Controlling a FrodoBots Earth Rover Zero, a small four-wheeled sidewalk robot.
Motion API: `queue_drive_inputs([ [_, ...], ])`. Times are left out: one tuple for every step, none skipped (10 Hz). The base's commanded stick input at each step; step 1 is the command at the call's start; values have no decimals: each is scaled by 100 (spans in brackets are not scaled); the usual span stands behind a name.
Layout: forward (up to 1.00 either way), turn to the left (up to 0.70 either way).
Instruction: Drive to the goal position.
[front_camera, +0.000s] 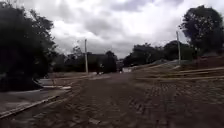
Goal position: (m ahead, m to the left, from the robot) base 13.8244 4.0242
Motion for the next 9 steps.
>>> queue_drive_inputs([
  [100,27],
  [100,11],
  [100,0],
  [100,0],
  [100,0],
  [100,0],
  [100,0],
  [100,0],
  [100,0],
])
